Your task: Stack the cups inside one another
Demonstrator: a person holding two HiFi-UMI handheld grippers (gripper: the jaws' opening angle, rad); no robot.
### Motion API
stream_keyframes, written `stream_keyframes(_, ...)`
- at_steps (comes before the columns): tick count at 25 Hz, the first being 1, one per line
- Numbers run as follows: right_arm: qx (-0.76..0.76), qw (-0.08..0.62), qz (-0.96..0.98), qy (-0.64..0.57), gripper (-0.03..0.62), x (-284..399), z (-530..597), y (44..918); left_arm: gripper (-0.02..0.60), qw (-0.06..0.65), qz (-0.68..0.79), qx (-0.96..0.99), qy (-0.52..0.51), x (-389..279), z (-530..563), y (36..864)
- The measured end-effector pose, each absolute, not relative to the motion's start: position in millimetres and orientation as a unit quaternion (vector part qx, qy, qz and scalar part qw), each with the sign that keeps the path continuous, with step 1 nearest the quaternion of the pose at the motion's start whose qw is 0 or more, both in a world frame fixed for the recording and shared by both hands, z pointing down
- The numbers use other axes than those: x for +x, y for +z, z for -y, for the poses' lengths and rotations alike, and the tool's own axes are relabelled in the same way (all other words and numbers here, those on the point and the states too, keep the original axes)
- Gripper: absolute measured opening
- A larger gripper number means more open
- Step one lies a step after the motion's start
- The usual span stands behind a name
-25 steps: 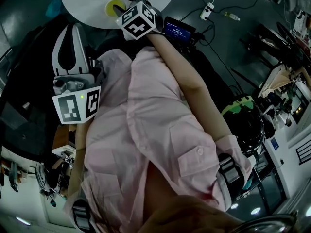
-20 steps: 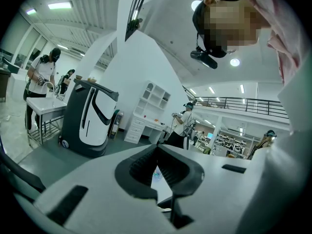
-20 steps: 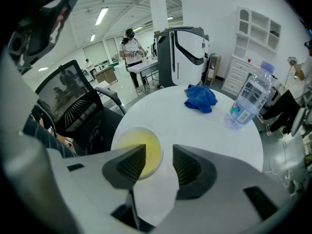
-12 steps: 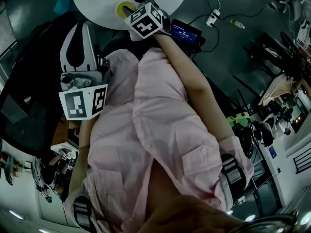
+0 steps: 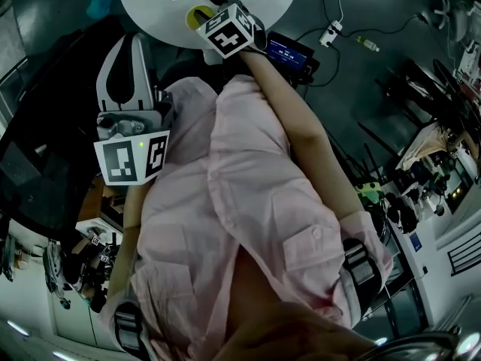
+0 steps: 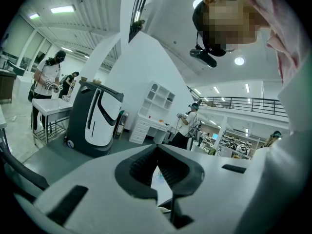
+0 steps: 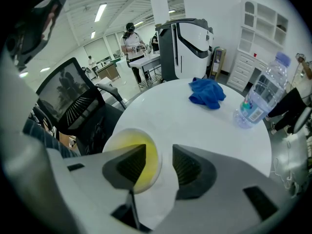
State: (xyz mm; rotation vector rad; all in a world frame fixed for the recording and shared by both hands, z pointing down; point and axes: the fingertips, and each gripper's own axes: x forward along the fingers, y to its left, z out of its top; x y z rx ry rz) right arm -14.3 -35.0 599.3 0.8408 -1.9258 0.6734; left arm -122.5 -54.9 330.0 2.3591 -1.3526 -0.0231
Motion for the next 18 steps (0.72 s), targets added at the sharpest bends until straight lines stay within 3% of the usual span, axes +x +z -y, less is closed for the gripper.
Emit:
stream_keyframes(7,0.329,0.453,0.774,0.295,0.169,-12,35,610,0.015,0.21,0.488,0.847,-0.009,-122,58,331)
stream_keyframes(9,0.325,0.456,0.771,0.303,0.144,-13,32,614,0.015,0.211,0.49,0.846,-0.01,-124,59,331)
stream_keyframes(12,0.325,0.462,0.767,0.305,0.058,-14,29,617,0.015,0.213,0.492,0.844,-0.011,-127,58,332)
stream_keyframes(18,0.33,0.465,0.767,0.294,0.044,-13,33,612,0.015,0.215,0.492,0.844,-0.012,-129,60,333)
